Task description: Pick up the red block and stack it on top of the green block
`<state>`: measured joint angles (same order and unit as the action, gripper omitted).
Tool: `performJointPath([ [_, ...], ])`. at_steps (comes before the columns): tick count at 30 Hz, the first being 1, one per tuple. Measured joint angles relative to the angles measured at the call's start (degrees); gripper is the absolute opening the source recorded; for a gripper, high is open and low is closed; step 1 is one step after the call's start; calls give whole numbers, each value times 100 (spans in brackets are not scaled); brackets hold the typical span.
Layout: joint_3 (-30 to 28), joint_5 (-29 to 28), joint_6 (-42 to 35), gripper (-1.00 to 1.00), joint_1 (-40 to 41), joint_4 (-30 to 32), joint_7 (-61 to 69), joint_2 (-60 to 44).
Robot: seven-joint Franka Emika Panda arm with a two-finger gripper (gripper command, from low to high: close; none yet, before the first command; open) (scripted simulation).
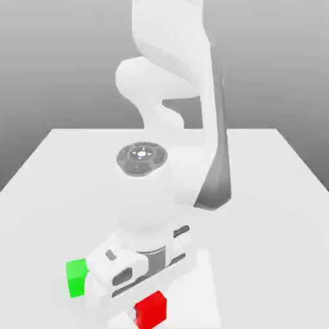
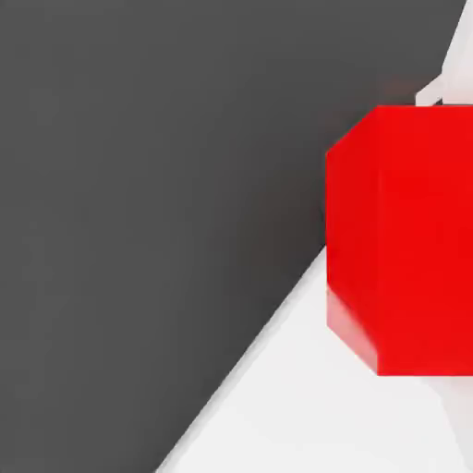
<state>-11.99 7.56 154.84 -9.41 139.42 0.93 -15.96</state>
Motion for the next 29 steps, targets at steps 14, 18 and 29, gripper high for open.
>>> performJointPath([
  [14,-842,-800,-394,-100,1115,1016,2490,1492],
  [18,-773,-614,-229,-100,1397,1118,3031,1412],
  [29,-427,237,616,100,1467,1086,3673,453],
])
